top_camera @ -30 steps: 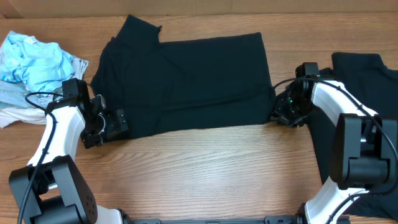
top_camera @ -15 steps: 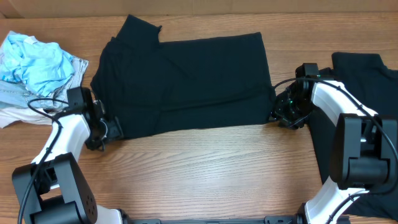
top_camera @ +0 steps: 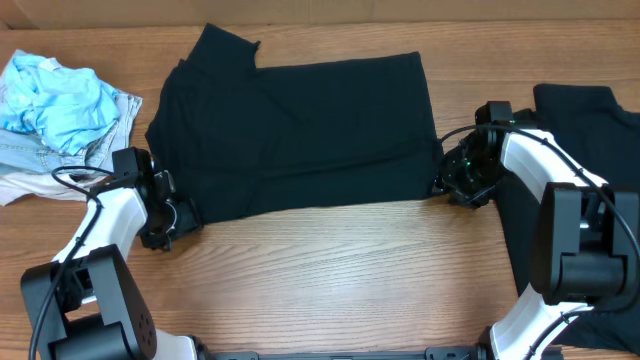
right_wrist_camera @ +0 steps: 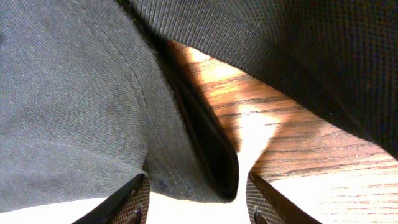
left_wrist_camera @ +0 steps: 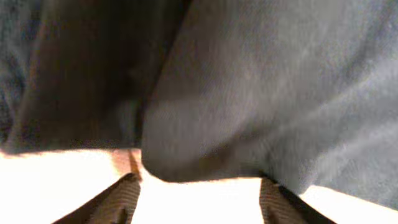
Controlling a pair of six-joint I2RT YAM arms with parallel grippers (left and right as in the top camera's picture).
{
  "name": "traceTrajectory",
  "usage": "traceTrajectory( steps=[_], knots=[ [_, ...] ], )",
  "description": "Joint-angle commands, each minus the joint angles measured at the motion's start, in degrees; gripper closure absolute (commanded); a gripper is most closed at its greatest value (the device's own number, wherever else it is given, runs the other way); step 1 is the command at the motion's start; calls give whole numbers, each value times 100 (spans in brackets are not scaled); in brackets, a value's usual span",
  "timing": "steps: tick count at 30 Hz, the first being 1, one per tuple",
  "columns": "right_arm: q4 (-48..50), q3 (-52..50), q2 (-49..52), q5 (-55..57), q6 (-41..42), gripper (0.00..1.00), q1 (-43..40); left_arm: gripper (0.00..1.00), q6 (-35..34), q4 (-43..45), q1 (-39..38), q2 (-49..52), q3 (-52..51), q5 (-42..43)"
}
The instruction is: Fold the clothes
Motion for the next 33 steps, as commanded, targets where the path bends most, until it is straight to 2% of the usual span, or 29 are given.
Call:
traceTrajectory(
  steps=[1, 6, 12, 20, 23, 33],
  knots=[
    [31, -28, -101, 57, -37, 46, 22, 30, 17, -297, 26, 39, 535, -142],
    [28, -28, -101, 57, -37, 46, 22, 29, 125, -323, 26, 39, 772, -282],
    [31, -28, -101, 57, -35, 46, 22, 36, 234, -24, 20, 42, 695, -275],
    [33, -28, -101, 57, -37, 46, 22, 37, 273, 577, 20, 42, -70, -210],
    [26, -28, -101, 57, -35, 46, 22, 40, 271, 540, 20, 42, -101, -208],
    [48, -28, -101, 57, -37, 45, 22, 40, 273, 234, 26, 39, 376, -212]
  ],
)
